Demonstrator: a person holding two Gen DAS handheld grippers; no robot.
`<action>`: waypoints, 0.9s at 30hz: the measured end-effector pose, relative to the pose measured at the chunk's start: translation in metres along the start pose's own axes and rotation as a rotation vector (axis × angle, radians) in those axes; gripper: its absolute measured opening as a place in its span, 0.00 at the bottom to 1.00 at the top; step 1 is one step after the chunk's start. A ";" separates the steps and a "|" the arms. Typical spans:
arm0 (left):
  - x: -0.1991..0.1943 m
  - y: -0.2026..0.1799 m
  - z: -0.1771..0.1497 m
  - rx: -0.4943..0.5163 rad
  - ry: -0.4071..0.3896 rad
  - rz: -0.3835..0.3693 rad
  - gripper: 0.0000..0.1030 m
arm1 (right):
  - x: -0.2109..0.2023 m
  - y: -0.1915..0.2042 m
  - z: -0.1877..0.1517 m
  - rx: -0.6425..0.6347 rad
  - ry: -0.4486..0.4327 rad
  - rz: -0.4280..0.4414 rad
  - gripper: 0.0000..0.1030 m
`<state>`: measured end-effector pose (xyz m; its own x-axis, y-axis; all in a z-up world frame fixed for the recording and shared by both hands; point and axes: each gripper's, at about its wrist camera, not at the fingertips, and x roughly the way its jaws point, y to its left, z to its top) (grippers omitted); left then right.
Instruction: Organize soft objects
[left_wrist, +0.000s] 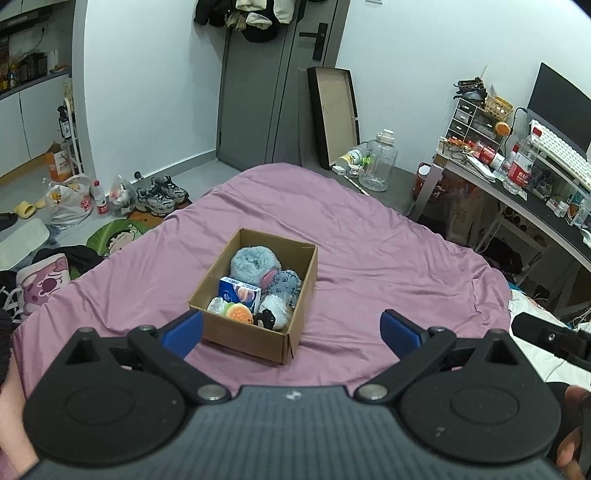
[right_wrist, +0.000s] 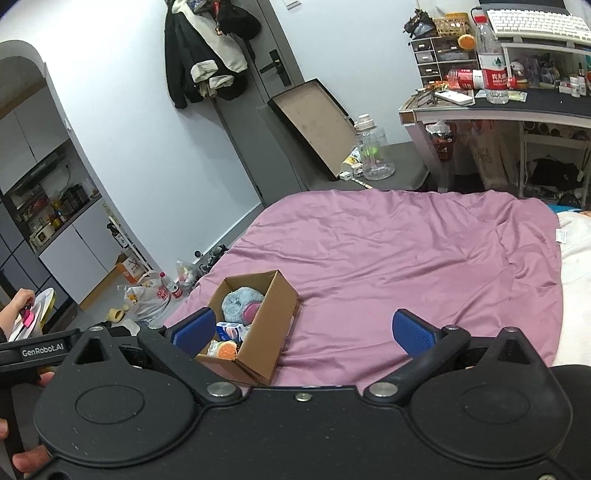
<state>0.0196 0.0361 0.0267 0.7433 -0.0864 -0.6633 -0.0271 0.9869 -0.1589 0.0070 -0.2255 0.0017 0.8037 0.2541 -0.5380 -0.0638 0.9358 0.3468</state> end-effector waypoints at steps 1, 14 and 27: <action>-0.002 -0.001 -0.001 -0.003 0.000 0.000 0.98 | -0.001 0.001 -0.001 -0.018 0.002 -0.012 1.00; -0.023 -0.009 -0.008 0.014 -0.026 0.027 0.98 | -0.007 0.017 -0.006 -0.141 0.057 -0.109 1.00; -0.015 -0.024 -0.013 0.068 -0.009 0.017 0.98 | -0.014 0.012 -0.001 -0.133 0.042 -0.094 1.00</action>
<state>0.0004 0.0123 0.0316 0.7490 -0.0688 -0.6590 0.0054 0.9952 -0.0978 -0.0052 -0.2175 0.0127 0.7848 0.1711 -0.5956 -0.0692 0.9793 0.1901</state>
